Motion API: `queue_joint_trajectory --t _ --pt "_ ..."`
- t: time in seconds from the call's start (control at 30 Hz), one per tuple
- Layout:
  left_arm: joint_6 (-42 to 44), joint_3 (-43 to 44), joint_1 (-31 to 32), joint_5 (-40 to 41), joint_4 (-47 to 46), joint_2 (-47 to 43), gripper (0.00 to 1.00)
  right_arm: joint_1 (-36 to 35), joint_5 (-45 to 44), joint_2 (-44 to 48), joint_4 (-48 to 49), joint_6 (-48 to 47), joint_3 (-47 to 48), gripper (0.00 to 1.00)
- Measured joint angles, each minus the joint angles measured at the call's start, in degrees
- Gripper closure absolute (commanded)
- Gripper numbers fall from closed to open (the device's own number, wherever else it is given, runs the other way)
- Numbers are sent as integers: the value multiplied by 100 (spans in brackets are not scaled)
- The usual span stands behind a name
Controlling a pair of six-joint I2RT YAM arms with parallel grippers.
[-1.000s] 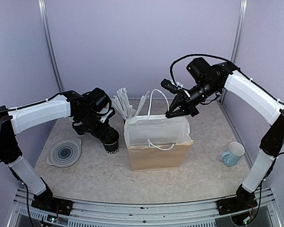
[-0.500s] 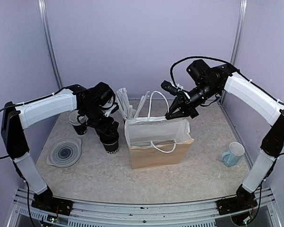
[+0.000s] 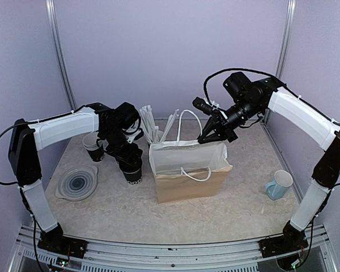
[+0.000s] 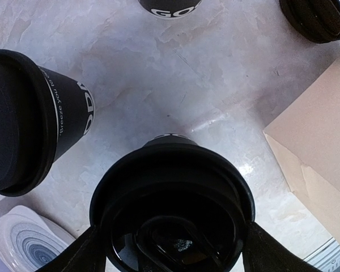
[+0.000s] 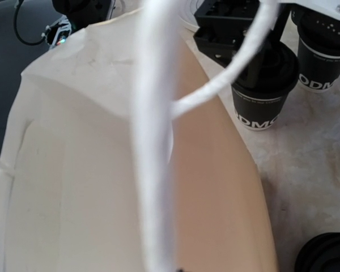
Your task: Pack the takeout coffee
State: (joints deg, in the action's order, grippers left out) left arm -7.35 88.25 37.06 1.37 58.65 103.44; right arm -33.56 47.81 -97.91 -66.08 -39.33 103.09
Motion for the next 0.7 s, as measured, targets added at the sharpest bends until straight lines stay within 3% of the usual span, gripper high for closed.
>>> queue_joint_trajectory --t 0.13,0.33,0.7 --pt "13 20 -2 -9 13 26 23 0 9 0 4 0 -4 100" --pt "48 87 0 -31 87 61 35 0 17 0 4 2 -4 100" --pt "-157 623 393 61 538 -295 38 0 22 59 9 44 -96 100"
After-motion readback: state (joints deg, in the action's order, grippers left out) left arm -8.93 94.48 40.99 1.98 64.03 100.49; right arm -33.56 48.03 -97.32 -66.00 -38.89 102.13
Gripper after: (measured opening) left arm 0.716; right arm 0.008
